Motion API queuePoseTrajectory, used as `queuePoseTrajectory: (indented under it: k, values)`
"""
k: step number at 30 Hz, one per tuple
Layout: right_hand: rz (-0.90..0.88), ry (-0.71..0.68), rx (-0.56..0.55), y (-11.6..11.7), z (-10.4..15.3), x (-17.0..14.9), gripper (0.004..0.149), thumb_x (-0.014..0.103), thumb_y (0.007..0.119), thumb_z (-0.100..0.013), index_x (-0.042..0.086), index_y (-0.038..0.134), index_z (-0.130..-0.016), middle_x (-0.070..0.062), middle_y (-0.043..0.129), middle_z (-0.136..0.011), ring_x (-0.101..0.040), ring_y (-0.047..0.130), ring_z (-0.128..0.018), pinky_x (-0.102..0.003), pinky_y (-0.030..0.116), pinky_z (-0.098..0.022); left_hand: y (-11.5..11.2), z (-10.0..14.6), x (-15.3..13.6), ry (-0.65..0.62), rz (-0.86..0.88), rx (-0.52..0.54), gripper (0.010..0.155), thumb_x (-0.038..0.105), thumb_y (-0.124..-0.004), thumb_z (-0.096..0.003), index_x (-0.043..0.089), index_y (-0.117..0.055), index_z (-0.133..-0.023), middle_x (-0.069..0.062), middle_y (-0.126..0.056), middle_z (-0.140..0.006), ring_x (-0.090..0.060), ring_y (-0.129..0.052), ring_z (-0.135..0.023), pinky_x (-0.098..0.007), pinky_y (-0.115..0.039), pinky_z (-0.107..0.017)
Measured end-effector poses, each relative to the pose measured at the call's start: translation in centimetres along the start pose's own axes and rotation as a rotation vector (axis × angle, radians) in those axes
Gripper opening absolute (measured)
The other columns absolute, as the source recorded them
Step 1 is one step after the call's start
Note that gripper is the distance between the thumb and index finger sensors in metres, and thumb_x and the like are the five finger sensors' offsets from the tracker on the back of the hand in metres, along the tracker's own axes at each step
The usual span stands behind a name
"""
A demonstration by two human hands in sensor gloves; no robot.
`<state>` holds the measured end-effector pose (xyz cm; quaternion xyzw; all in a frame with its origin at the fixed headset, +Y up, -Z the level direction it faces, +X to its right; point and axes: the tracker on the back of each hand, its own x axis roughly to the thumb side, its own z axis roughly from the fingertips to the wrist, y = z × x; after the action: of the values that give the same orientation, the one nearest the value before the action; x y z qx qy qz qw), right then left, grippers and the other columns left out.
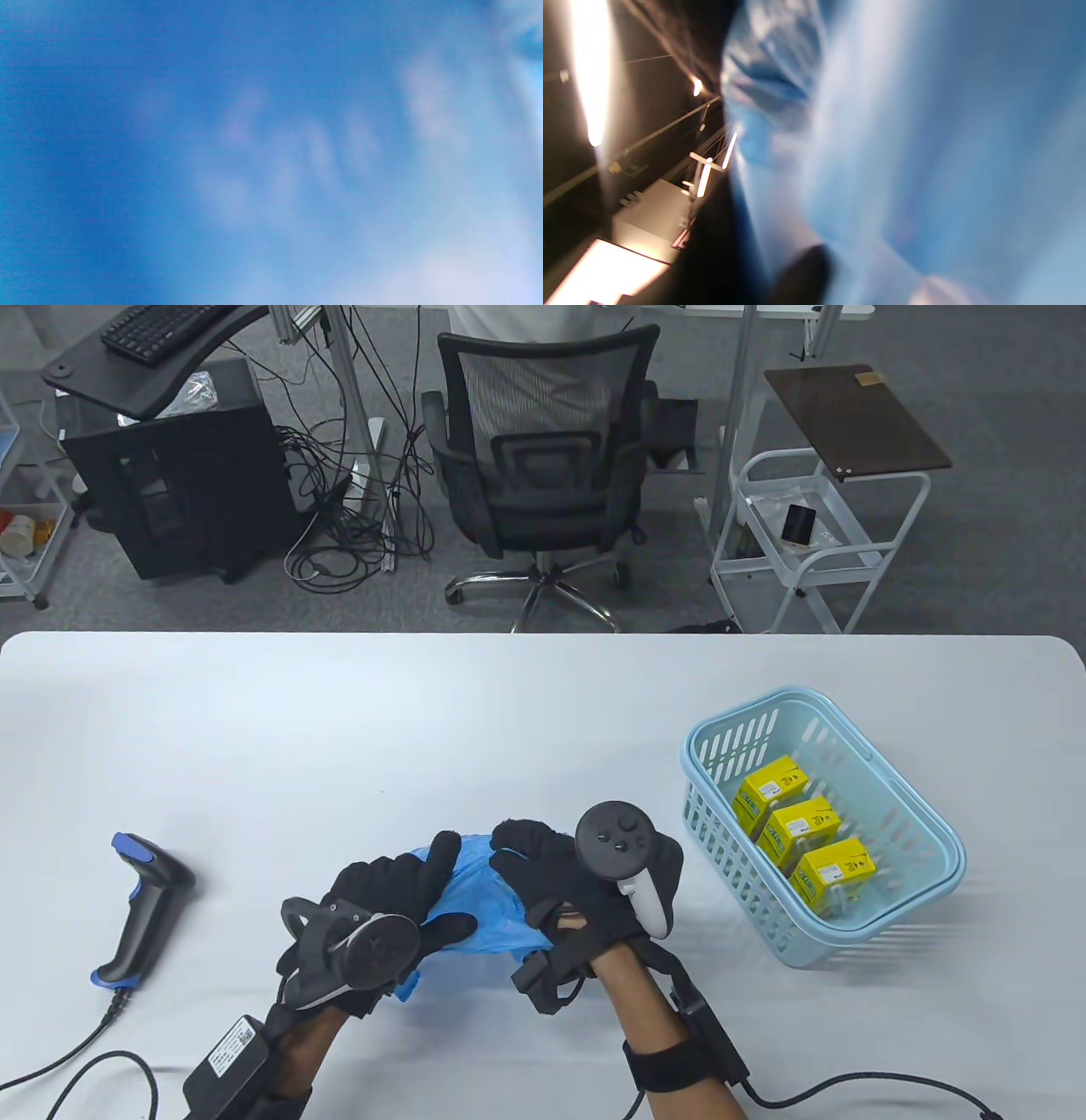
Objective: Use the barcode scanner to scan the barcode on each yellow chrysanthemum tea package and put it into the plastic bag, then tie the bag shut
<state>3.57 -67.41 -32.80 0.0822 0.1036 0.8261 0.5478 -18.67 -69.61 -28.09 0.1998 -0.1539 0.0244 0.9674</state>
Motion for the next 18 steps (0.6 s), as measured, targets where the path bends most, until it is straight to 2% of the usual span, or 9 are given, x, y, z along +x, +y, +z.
queuePoseTrajectory:
  k: [1, 3, 5, 7, 8, 10, 12, 15, 18]
  values:
    - [-0.096, -0.001, 0.040, 0.0, -0.1, -0.1, 0.051, 0.045, 0.083, -0.039, 0.018, 0.078, -0.082, 0.010, 0.097, -0.040, -0.009, 0.098, -0.018, -0.040, 0.089, -0.041, -0.4, -0.1, -0.1, 0.053, -0.085, -0.002, 0.085, 0.070, -0.078, -0.0298, 0.034, -0.052, -0.103, 0.016, -0.091, -0.057, -0.006, -0.094, -0.026, -0.039, -0.088, -0.034]
    - [-0.232, 0.002, 0.333, 1.2, -0.3, -0.3, 0.060, 0.045, 0.086, -0.038, 0.013, 0.074, -0.087, 0.005, 0.097, -0.039, -0.013, 0.096, -0.017, -0.043, 0.087, -0.041, -0.5, -0.6, -0.1, 0.074, -0.149, -0.001, 0.071, 0.064, -0.077, -0.0355, 0.037, -0.060, -0.099, 0.019, -0.093, -0.050, -0.003, -0.094, -0.020, -0.035, -0.091, -0.029]
    - [-0.056, -0.116, 0.395, 1.6, -0.3, 0.0, 0.063, 0.048, 0.087, -0.036, 0.012, 0.076, -0.086, 0.006, 0.097, -0.032, -0.013, 0.093, -0.010, -0.042, 0.089, -0.036, 0.0, -0.7, -0.4, 0.143, -0.079, 0.035, 0.059, 0.057, -0.073, -0.0396, 0.036, -0.071, -0.094, 0.018, -0.095, -0.043, -0.004, -0.093, -0.015, -0.036, -0.091, -0.024]
    - [0.292, -0.085, 0.242, 0.7, 0.0, 0.5, 0.069, 0.052, 0.088, -0.034, 0.012, 0.073, -0.089, 0.004, 0.097, -0.037, -0.016, 0.094, -0.015, -0.045, 0.086, -0.042, 0.1, -0.6, -1.0, 0.182, -0.066, 0.023, 0.054, 0.054, -0.069, -0.0410, 0.035, -0.076, -0.091, 0.016, -0.096, -0.039, -0.006, -0.093, -0.011, -0.037, -0.090, -0.022]
    - [0.576, -0.088, 0.017, 0.3, 0.3, 0.8, 0.073, 0.054, 0.087, -0.034, 0.015, 0.069, -0.092, 0.003, 0.097, -0.048, -0.018, 0.097, -0.025, -0.047, 0.082, -0.051, 0.2, -0.5, -1.2, 0.178, -0.052, 0.022, 0.054, 0.054, -0.068, -0.0416, 0.034, -0.077, -0.091, 0.016, -0.097, -0.038, -0.005, -0.093, -0.010, -0.037, -0.090, -0.021]
    - [0.998, -0.155, -0.197, 1.2, 1.4, 2.0, 0.084, 0.062, 0.082, -0.032, 0.020, 0.055, -0.099, -0.001, 0.085, -0.082, -0.027, 0.094, -0.064, -0.061, 0.063, -0.068, 0.0, -0.6, -1.3, 0.226, -0.054, -0.034, 0.054, 0.052, -0.068, -0.0419, 0.031, -0.077, -0.091, 0.015, -0.097, -0.037, -0.007, -0.093, -0.009, -0.039, -0.090, -0.020]
    - [1.126, -0.246, -0.175, 3.1, 3.1, 3.5, 0.089, 0.067, 0.076, -0.033, 0.025, 0.041, -0.104, -0.007, 0.056, -0.109, -0.037, 0.068, -0.096, -0.069, 0.045, -0.073, -0.2, -0.7, -1.3, 0.253, -0.058, -0.066, 0.055, 0.052, -0.067, -0.0418, 0.029, -0.078, -0.091, 0.014, -0.097, -0.036, -0.007, -0.093, -0.009, -0.039, -0.090, -0.019]
    - [1.059, -0.369, -0.097, 6.2, 4.7, 5.1, 0.083, 0.061, 0.078, -0.036, 0.026, 0.045, -0.103, -0.009, 0.051, -0.112, -0.041, 0.058, -0.102, -0.072, 0.038, -0.073, 0.0, -0.8, -1.0, 0.283, -0.015, -0.099, 0.055, 0.052, -0.067, -0.0419, 0.029, -0.078, -0.091, 0.014, -0.098, -0.036, -0.008, -0.093, -0.009, -0.040, -0.090, -0.019]
    - [1.243, -0.278, -0.060, 8.0, 4.0, 4.4, 0.078, 0.057, 0.079, -0.038, 0.025, 0.048, -0.103, -0.010, 0.059, -0.110, -0.042, 0.066, -0.100, -0.070, 0.043, -0.073, 0.6, -0.5, -1.0, 0.330, 0.137, -0.157, 0.055, 0.052, -0.068, -0.0420, 0.028, -0.078, -0.091, 0.013, -0.098, -0.035, -0.009, -0.093, -0.008, -0.040, -0.089, -0.019]
